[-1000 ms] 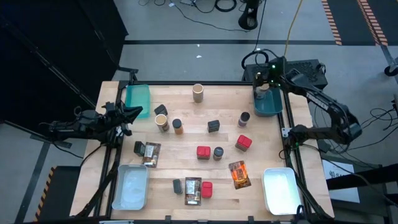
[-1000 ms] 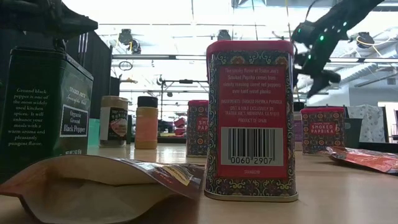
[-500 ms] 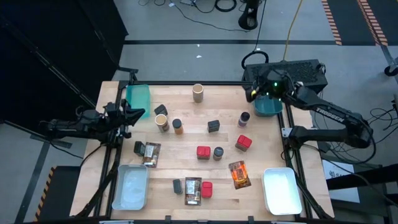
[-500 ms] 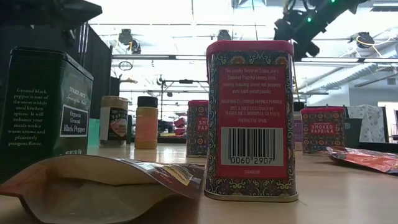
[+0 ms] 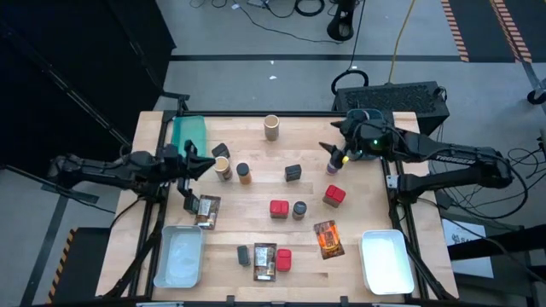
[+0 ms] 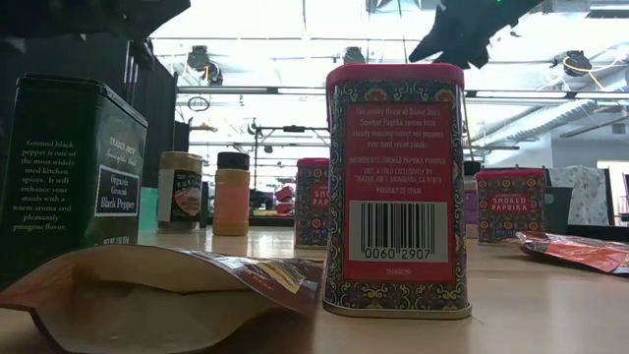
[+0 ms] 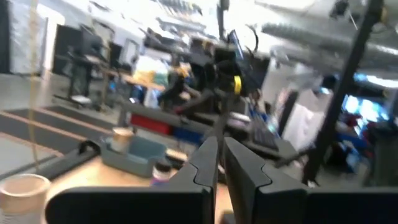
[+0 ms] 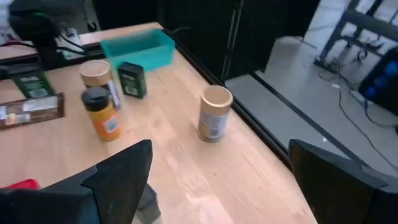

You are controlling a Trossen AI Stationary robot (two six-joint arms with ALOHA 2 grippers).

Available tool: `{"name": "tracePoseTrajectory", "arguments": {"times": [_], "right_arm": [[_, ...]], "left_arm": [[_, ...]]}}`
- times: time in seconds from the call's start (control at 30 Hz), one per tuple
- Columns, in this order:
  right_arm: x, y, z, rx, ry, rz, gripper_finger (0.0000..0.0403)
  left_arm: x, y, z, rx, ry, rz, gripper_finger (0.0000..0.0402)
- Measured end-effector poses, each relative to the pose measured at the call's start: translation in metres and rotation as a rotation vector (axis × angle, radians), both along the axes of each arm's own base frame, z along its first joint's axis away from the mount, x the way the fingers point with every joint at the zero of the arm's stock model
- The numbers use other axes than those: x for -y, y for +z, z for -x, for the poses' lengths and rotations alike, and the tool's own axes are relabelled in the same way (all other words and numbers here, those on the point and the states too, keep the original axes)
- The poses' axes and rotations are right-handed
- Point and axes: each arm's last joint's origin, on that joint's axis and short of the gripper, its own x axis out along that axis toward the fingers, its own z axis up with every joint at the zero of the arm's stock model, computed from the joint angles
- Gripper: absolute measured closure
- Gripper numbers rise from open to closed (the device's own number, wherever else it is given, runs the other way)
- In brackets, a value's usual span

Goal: Sort spices by type
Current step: Put the top left orange seasoning bottle into the gray bin

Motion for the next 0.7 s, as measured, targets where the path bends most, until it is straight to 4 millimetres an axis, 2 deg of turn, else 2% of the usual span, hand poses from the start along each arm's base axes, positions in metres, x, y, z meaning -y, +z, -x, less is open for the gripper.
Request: {"name": "tracePoseTrajectory", "arguments": {"times": [0.3, 0.7], "right_arm": [[-0.032, 0.000, -0.006, -0.010, 0.152, 0.044, 0.0041], [-0.064, -0.004, -0.013, 0.086, 0.332, 0.128, 0.0041]], "left_arm": [[0.007, 0.010, -0.018, -0.050, -0.045, -0.015, 0.0372], [0.011, 0.000, -0.031, -0.127, -0.038, 0.051, 0.0373]]}}
